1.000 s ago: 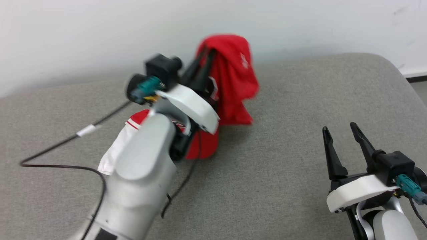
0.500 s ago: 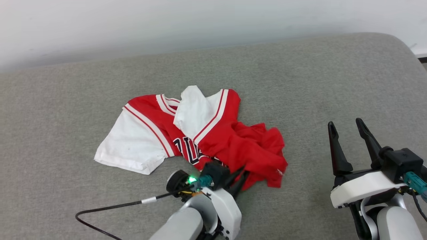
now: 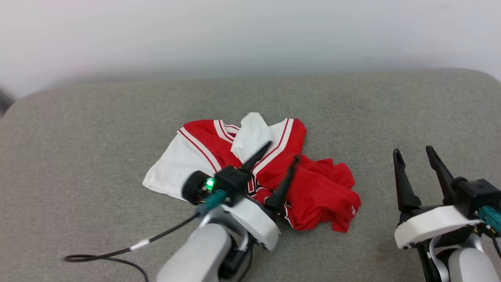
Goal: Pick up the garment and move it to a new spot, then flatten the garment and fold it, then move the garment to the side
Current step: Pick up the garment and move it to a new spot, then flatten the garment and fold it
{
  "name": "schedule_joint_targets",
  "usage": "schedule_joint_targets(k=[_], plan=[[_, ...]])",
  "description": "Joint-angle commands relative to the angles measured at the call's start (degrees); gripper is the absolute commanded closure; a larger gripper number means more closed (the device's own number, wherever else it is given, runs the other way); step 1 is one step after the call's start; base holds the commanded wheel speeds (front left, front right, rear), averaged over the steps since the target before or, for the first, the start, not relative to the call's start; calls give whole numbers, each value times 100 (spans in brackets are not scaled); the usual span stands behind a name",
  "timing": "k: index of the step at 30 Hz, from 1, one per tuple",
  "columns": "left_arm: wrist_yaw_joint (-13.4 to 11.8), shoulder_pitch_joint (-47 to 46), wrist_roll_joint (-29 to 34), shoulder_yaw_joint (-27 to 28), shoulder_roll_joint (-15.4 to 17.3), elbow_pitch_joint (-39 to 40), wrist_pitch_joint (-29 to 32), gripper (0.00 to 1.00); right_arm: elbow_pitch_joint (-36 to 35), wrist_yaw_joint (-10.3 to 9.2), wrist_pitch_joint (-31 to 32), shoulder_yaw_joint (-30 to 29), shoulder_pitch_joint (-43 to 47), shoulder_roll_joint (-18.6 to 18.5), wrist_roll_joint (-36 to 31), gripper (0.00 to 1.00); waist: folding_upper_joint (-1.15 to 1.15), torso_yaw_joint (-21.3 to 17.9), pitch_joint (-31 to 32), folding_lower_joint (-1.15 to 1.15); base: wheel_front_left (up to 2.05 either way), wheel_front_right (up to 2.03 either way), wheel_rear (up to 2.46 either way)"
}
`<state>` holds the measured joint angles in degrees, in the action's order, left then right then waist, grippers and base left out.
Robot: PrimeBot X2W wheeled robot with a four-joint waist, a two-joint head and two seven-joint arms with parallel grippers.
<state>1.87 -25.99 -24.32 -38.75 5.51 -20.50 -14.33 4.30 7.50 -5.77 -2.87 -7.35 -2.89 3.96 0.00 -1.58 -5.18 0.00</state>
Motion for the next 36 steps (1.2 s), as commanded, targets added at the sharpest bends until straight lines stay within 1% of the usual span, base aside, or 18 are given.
schedule_joint_targets(k=[1,7,11,13,17,19,24,32,35,36], plan=[[-121,107,-49,157,98,94,-49,0,-31,-2,13,-30,95,3,-44,0,0,102,124,0,0,0,0],[-653,415,-259,951,450,209,-79,0,-134,-2,138,-89,333,2,-63,0,0,208,286,0,0,0,0],[-908,753,-380,1423,740,173,-89,0,-176,-2,213,-89,495,2,-57,0,0,226,409,0,0,0,0],[-980,939,-411,1597,864,176,-93,0,-185,-2,255,-72,582,2,-28,0,0,217,480,0,0,0,0],[-1019,1273,-381,1689,1051,233,-95,0,-229,-2,299,-21,737,2,25,0,0,174,595,0,0,0,0],[-1021,1393,-376,1697,1090,293,-96,0,-252,-2,326,12,813,2,47,0,0,154,630,0,0,0,0],[-1056,1577,-384,1662,1108,428,-90,0,-291,-2,362,50,882,2,66,0,0,145,678,0,0,0,0],[-1094,1616,-437,1686,1129,504,-86,0,-292,-2,361,66,821,2,108,0,0,134,657,0,0,0,0],[-1135,1637,-454,1738,1133,546,-86,0,-239,-3,420,-21,806,2,58,0,0,138,636,0,0,0,0],[-1158,1651,-464,1750,1120,569,-87,0,-198,-2,463,-80,792,2,145,0,0,148,629,0,0,0,0]])
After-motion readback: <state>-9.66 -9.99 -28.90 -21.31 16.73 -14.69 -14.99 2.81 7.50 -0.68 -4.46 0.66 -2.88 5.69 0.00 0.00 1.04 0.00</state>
